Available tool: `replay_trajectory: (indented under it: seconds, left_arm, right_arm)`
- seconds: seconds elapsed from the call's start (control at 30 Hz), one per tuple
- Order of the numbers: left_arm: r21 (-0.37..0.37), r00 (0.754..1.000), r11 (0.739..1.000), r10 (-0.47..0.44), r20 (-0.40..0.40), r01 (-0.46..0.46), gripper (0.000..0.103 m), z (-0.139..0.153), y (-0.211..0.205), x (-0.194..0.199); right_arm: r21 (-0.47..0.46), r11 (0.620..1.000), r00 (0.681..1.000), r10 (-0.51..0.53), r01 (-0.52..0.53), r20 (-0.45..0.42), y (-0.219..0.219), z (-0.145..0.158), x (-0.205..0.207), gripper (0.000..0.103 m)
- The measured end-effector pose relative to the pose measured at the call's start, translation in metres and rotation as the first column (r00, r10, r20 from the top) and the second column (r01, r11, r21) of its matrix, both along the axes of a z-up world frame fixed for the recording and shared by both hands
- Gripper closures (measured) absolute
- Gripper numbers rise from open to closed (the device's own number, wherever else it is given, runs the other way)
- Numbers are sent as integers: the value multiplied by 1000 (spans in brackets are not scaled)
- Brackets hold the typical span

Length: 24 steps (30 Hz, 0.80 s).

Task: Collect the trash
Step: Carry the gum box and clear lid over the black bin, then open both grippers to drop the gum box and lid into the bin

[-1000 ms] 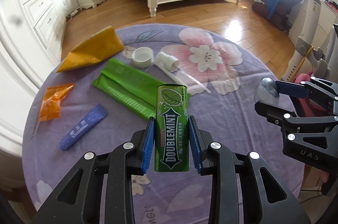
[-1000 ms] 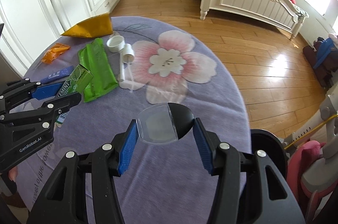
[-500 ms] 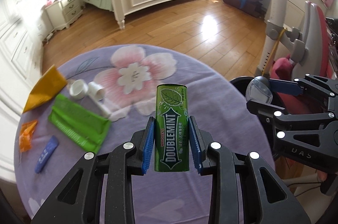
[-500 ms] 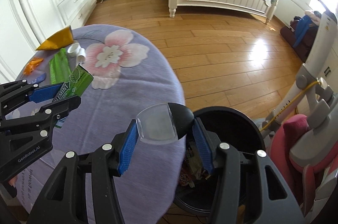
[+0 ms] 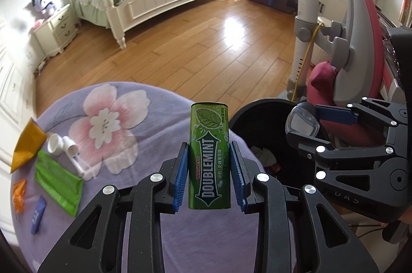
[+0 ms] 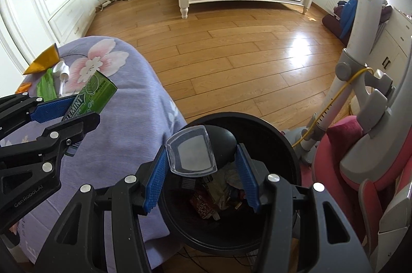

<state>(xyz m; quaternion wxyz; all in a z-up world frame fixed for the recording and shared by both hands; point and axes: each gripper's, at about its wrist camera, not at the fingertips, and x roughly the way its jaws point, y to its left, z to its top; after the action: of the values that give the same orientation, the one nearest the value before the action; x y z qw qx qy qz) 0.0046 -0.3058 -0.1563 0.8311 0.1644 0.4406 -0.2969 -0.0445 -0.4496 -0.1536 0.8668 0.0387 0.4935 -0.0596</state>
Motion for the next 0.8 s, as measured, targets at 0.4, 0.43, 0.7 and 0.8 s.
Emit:
replay_trajectory:
  seconds: [0.4,0.43,0.7,0.8]
  left_arm:
    - [3,998,998,-65,-12,65,71,-10,-48,-6]
    - [1,997,998,-69,-15,69,71,-11,-53,-6]
    - [4,992,992,-125,-35,125,71,-23,-89,-11]
    - [6,990,991,-133,-37,133,71,-26,-98,-13]
  right_arm:
    - [9,998,998,-62,62,-16,-38,-13,-13,51]
    - [10,998,998,-68,68,-17,-41,-14,-15,51]
    - [24,993,992,-118,119,-36,-67,-26,-22,51]
    - [23,991,991,-128,129,-41,-74,-29,-24,51]
